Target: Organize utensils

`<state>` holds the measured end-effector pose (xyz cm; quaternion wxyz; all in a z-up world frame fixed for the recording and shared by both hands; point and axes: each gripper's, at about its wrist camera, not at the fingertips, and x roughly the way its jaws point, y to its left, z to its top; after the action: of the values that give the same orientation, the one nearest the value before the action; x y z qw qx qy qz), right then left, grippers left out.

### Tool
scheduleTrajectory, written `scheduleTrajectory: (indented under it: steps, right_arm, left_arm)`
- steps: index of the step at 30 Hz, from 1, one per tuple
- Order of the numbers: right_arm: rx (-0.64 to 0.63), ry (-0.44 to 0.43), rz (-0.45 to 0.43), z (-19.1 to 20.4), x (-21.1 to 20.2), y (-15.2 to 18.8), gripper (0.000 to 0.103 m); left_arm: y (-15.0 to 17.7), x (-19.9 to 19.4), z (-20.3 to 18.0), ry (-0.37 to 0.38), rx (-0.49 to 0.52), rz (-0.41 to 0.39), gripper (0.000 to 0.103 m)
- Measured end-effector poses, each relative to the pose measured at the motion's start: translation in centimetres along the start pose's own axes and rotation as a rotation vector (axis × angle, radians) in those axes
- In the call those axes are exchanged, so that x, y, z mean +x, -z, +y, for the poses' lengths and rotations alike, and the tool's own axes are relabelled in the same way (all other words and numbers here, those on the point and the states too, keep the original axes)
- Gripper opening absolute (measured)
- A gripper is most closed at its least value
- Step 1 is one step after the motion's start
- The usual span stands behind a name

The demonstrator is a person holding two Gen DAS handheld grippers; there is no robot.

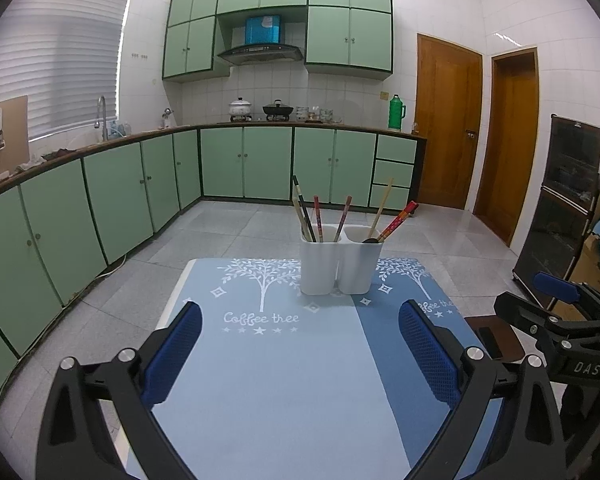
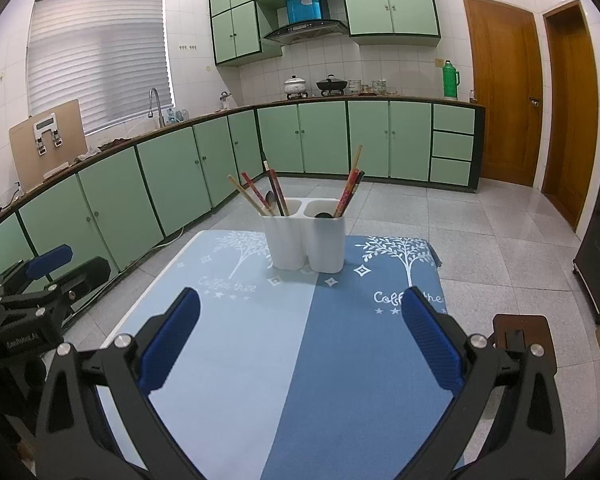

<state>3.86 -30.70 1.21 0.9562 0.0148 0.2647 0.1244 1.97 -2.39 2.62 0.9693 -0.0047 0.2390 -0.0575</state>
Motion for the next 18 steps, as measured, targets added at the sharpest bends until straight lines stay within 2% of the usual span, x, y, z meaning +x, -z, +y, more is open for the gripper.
scheduleTrajectory:
  steps: [18]
  right_arm:
    - [-0.003, 0.001, 0.006, 0.00, 0.31, 0.10, 0.098]
  left_arm:
    - [0.30, 0.10, 0.44, 0.001, -0.003, -0.009, 0.097]
